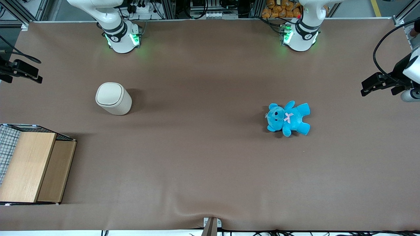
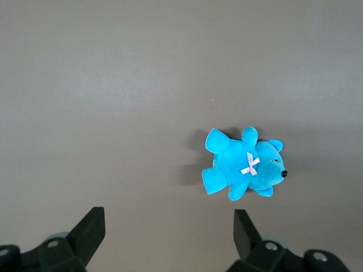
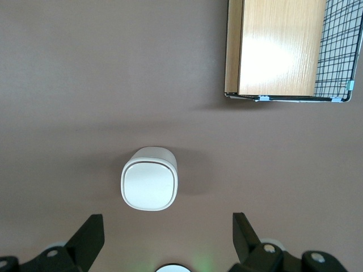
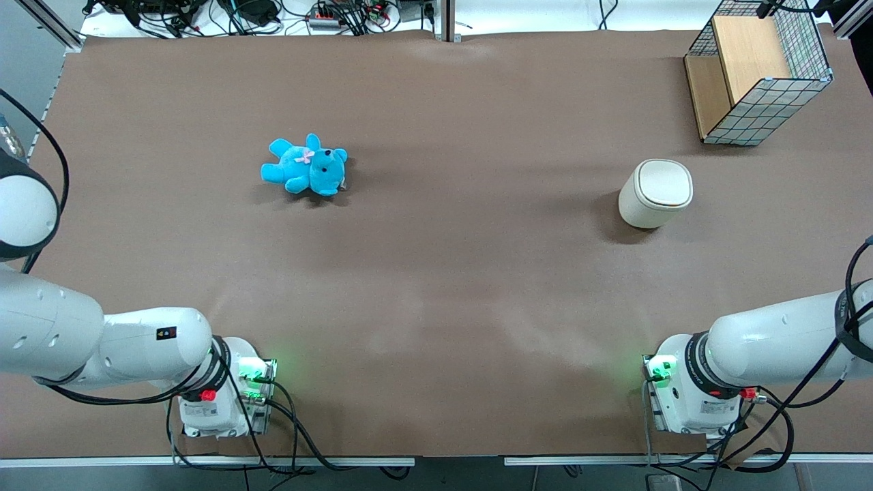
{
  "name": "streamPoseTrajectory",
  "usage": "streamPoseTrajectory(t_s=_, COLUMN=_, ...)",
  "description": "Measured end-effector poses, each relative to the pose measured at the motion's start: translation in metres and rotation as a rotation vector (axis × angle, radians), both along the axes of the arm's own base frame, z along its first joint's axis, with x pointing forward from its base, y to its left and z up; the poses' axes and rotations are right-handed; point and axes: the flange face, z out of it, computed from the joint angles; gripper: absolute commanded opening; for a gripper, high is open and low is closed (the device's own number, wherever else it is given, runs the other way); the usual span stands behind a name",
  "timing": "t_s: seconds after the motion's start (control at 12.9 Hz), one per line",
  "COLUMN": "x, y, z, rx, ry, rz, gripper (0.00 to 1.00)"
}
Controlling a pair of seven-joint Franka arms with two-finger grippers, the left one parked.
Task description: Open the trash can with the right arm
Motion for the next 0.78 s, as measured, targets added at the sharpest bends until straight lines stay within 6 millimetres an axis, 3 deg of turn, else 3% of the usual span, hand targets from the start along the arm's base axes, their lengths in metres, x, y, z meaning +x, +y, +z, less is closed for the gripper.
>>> streamPoseTrajectory(t_s=0.78, x=0.004, y=0.001, z=-0.012, rx=0.001, ry=0.036, rz=0.002, gripper=1.00)
